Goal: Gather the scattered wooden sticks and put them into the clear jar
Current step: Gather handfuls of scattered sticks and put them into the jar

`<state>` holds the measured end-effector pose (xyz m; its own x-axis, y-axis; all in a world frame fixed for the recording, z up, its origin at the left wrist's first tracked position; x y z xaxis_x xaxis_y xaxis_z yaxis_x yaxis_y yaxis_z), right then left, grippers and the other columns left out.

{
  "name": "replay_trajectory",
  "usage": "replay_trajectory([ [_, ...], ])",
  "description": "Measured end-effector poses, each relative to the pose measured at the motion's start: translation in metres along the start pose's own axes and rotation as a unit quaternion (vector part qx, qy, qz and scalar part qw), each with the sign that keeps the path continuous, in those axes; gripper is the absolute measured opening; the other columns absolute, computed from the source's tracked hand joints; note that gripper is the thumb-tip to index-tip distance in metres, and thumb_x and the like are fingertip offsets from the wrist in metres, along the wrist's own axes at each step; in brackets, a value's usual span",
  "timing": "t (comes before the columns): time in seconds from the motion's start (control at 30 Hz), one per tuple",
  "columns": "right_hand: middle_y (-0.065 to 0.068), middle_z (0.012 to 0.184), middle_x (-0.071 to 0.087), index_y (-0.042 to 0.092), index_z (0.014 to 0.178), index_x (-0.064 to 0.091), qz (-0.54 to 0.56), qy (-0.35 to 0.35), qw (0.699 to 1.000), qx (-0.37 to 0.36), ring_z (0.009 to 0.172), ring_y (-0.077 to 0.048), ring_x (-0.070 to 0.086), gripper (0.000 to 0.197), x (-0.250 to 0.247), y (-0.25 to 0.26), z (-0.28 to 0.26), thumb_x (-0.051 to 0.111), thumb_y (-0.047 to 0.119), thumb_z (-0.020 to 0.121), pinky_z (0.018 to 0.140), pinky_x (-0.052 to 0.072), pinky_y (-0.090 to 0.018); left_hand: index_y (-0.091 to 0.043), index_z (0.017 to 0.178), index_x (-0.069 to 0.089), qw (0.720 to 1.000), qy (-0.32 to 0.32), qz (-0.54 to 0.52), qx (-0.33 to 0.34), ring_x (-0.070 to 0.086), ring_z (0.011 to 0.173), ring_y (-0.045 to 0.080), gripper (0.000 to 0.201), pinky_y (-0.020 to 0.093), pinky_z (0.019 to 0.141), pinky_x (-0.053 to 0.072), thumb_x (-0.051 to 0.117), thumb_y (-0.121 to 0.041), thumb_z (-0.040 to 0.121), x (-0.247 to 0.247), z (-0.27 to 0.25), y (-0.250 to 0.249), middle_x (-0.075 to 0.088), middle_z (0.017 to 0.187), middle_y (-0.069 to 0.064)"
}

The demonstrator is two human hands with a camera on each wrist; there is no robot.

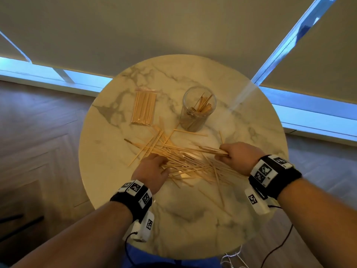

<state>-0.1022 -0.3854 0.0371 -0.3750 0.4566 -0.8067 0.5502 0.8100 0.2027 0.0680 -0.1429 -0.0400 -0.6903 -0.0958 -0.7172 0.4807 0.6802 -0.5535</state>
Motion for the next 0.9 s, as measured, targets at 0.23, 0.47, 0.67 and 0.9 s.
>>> replay_trajectory([
  [0.23,0.009,0.059,0.048,0.027,0.073,0.058,0.519,-0.113,0.845,-0.058,0.051,-0.014,0.04,0.032,-0.047,0.026,-0.01,0.066,0.052,0.091,0.052,0.036,-0.032,-0.017,0.113,0.074,0.893,0.025,-0.442,-0.079,0.075,0.103,0.027,0.026,0.047,0.098,0.056,0.061,-0.037,0.102,-0.032,-0.001,-0.07,0.079,0.108,0.007],
  [0.47,0.003,0.062,0.041,0.014,0.077,0.052,0.646,-0.171,0.683,-0.295,0.052,-0.018,0.034,0.027,-0.114,0.092,-0.019,0.052,0.027,0.101,0.05,0.033,-0.03,0.004,0.137,0.06,0.684,0.204,-0.691,-0.115,0.065,0.124,0.042,0.073,0.052,0.11,0.046,0.038,-0.057,0.104,-0.05,0.0,-0.135,0.065,0.136,0.027],
  [0.67,-0.002,0.063,0.044,0.012,0.086,0.057,0.646,-0.169,0.643,-0.375,0.053,-0.021,0.04,0.023,-0.13,0.107,-0.03,0.056,0.032,0.097,0.054,0.038,-0.03,0.001,0.12,0.071,0.626,0.248,-0.736,-0.065,0.069,0.106,0.037,0.063,0.048,0.1,0.053,0.042,-0.052,0.104,-0.069,-0.002,-0.157,0.068,0.117,0.023],
  [0.9,-0.019,0.065,0.056,0.024,0.102,0.066,0.565,-0.197,0.723,-0.345,0.059,-0.028,0.058,0.009,-0.115,0.099,-0.032,0.068,0.032,0.097,0.062,0.05,-0.034,-0.013,0.116,0.079,0.605,0.173,-0.777,-0.016,0.067,0.124,0.032,0.038,0.044,0.092,0.055,0.048,-0.029,0.101,-0.068,0.0,-0.166,0.07,0.131,0.019],
])
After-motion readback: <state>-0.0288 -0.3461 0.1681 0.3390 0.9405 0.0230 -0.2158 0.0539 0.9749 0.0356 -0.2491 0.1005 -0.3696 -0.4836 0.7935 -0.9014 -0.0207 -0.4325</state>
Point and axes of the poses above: each hand's wrist, its own z-axis towards the middle knuckle, its own x-axis out of the palm, y = z × x, the point moved 1 cm from there along z, towards the middle knuckle
